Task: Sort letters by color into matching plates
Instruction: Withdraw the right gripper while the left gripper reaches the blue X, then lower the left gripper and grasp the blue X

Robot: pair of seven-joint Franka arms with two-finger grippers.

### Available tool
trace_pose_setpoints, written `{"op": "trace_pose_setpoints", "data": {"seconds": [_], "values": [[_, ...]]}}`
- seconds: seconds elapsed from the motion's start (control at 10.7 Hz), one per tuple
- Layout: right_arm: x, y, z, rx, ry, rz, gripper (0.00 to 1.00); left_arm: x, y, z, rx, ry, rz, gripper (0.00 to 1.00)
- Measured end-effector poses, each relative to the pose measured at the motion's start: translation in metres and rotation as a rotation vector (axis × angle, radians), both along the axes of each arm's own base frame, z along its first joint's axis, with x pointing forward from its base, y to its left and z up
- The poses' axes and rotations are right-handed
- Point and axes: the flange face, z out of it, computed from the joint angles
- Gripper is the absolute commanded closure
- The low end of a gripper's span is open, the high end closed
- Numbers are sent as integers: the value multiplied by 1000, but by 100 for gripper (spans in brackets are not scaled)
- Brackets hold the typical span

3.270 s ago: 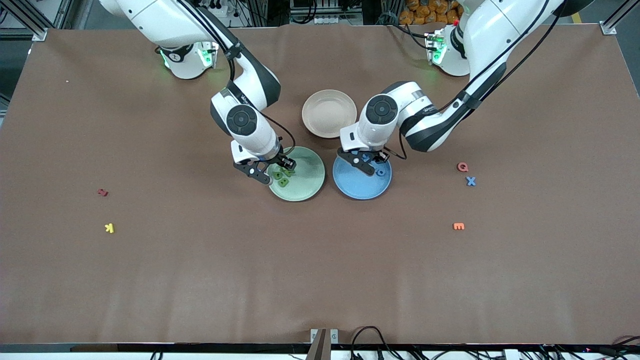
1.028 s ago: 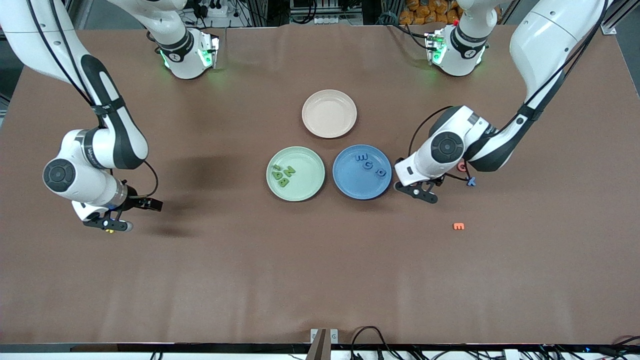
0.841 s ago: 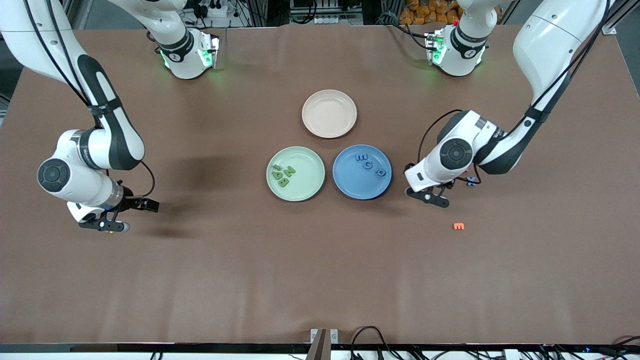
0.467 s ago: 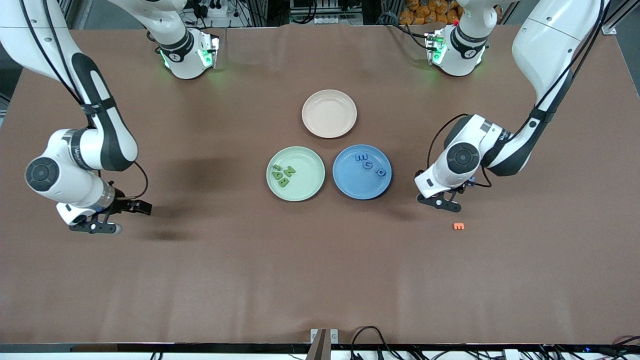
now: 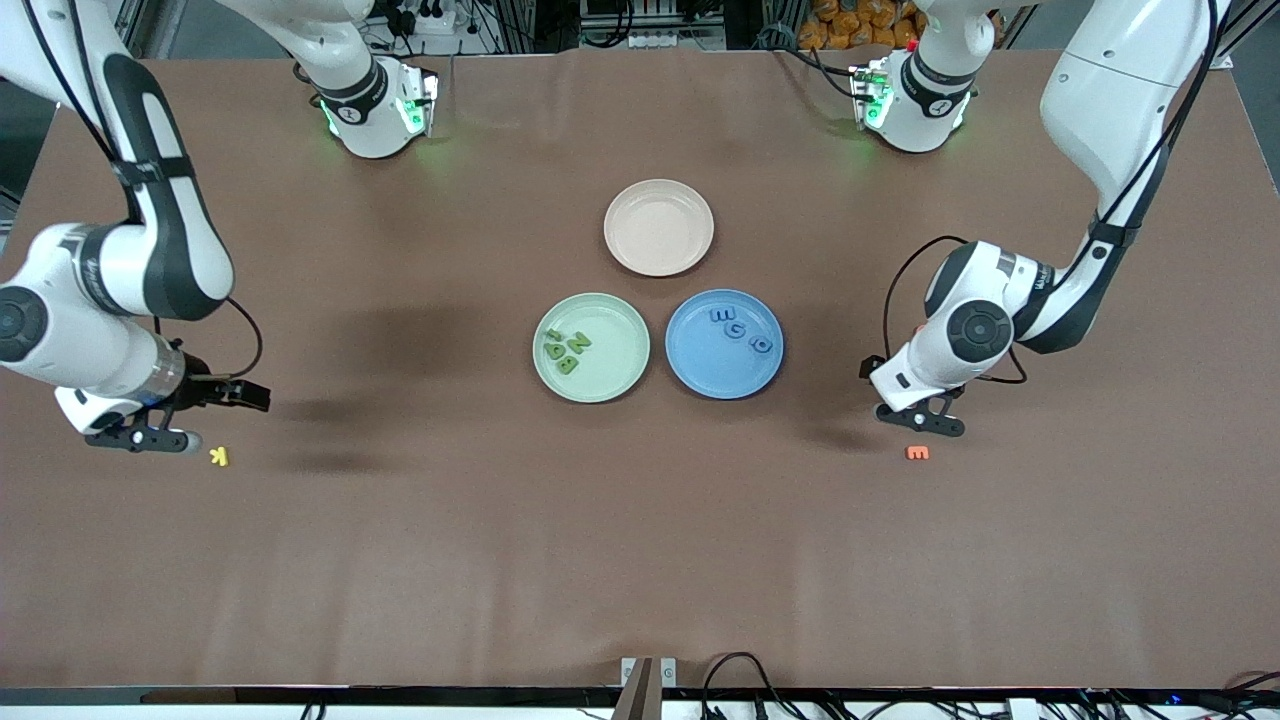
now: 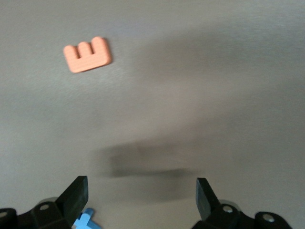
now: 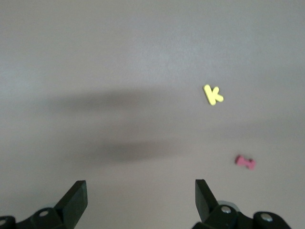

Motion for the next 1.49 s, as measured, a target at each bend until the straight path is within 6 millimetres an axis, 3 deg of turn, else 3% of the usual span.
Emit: {"op": "trace_pose_setpoints", "data": {"seconds": [0.37,0.65,0.93,1.21,1.49], "values": [[-25,-1,101,39,55,-7,0,6,40,5,-20,11,77,0],[-31,-1,165,44,102,-8,0,7,68,11,-40,17,120,0],[-32,0,224,47,100,-5,0,-7,80,7,-76,-47,168,0],[-28,14,258,44,42,22,0,-38,90,-7,-92,-113,179,0],[-26,31,269,41,18,53,0,-45,95,-4,-86,-114,186,0]]}}
